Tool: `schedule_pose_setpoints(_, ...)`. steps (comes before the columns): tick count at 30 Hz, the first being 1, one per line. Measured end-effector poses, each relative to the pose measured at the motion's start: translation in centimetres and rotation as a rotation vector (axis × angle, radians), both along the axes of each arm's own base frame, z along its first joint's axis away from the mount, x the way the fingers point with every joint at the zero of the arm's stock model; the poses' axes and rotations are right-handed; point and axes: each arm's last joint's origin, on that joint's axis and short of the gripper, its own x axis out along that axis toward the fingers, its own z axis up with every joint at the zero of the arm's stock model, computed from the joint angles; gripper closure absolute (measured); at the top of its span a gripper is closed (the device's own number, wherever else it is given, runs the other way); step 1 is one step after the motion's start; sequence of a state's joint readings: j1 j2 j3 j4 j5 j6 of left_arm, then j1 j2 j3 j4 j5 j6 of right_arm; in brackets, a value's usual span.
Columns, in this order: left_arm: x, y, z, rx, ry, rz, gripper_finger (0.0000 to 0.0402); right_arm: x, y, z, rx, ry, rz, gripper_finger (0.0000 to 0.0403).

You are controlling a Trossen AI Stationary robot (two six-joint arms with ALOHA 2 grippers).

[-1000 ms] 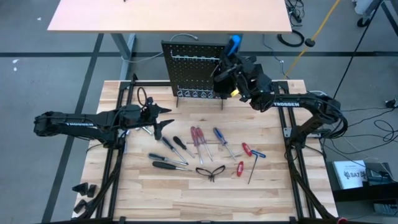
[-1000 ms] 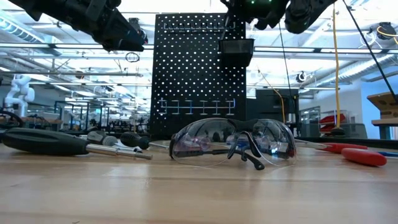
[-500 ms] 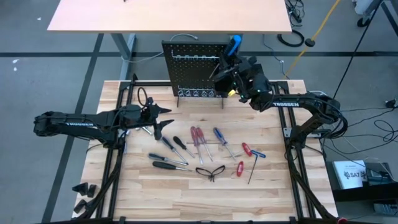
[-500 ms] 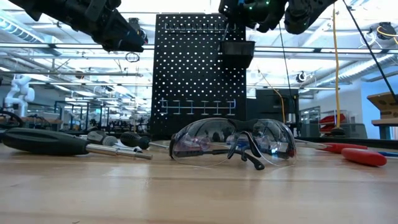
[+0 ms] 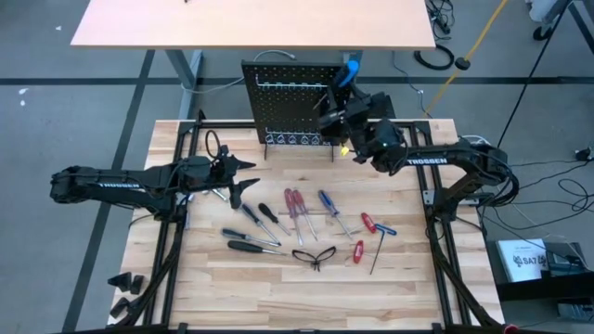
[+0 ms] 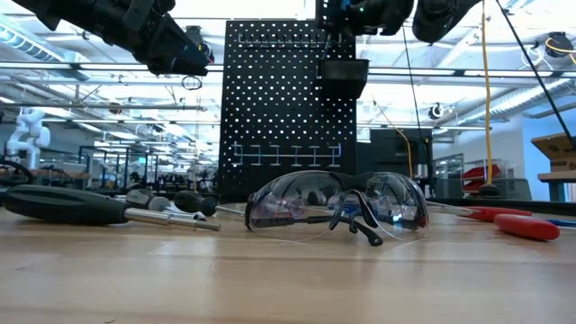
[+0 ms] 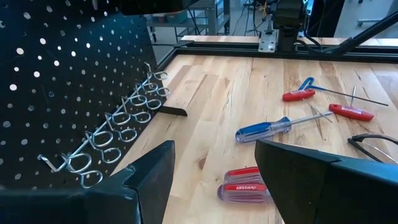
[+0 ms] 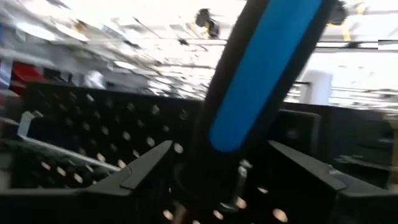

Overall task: Hang tools onto peg board
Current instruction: Hang the blue screwdriver onto the peg board, then hang the black screwdriver onto the peg board

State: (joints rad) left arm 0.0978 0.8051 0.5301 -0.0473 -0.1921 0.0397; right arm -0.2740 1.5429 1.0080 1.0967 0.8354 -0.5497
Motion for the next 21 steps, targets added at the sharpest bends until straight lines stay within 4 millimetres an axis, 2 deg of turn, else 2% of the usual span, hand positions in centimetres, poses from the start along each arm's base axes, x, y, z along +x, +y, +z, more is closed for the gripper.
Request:
schedule_pose_setpoints(8, 0.0, 0.0, 0.0, -0.006, -0.002, 0.002, 0.0171, -0.2, 1.2, -0.1, 0.084, 0.102, -0.221, 0.0156)
schedule_pose_setpoints(11, 0.0, 0.0, 0.0, -0.006, -0.003, 0.002, 0.0171, 0.1, 2.1, -0.5, 0.118, 0.158, -0.253, 0.0156)
schedule_pose_setpoints(16, 0.0, 0.0, 0.0, -0.006, -0.003, 0.002, 0.0171, 1.0, 4.4, -1.6, 0.169, 0.271, -0.243, 0.0156)
schedule_pose_setpoints(21, 0.0, 0.0, 0.0, -0.011, -0.005, 0.002, 0.0171, 1.9, 8.1, -3.0, 0.202, 0.340, -0.149, 0.0156)
